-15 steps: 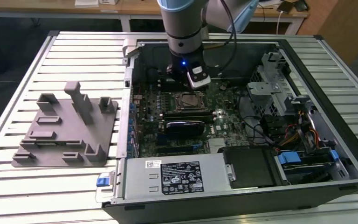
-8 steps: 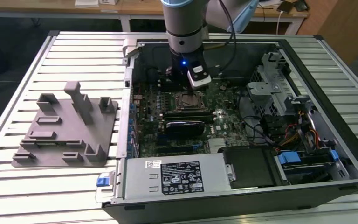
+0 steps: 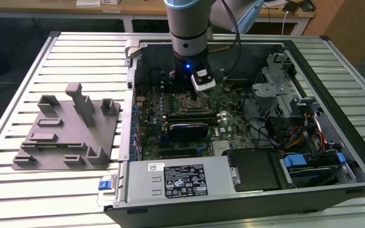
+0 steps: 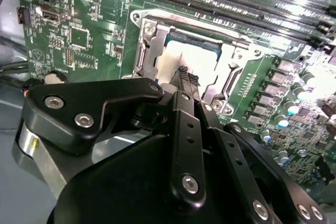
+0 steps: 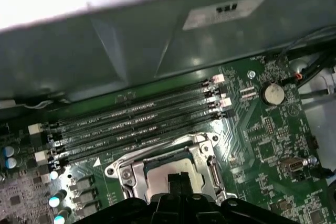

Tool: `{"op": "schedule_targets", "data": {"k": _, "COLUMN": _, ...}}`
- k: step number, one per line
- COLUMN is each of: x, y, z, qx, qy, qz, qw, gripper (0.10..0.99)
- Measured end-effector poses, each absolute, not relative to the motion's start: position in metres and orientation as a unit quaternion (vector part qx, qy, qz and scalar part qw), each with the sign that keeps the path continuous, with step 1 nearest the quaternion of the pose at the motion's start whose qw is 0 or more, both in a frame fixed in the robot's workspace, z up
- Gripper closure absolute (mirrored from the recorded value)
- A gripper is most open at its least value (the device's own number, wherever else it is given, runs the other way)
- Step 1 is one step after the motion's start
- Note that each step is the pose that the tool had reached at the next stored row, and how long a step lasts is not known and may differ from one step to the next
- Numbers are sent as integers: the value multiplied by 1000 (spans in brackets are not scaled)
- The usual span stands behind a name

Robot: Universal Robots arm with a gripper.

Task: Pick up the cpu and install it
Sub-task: 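Install the second cpu locking lever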

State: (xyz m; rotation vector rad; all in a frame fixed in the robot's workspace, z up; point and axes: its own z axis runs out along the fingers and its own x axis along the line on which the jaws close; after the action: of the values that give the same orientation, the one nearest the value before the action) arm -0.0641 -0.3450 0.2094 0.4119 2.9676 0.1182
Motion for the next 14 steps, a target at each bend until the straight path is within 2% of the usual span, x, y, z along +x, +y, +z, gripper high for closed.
{"op": "schedule_targets", "data": {"k": 6, "x": -64, "y": -345, "z": 209, "qx": 137, "qy": 988, "qz": 38, "qw": 66, "gripper": 980}}
{"op": "schedule_targets", "data": {"k": 10, "x": -60, "y": -346, "z": 209, "qx": 139, "qy": 989, "qz": 34, "qw": 37, "gripper": 980}}
{"op": "schedule_targets", "data": {"k": 14, "x": -56, "y": -347, "z": 209, "qx": 139, "qy": 989, "qz": 33, "qw": 24, "gripper": 980}}
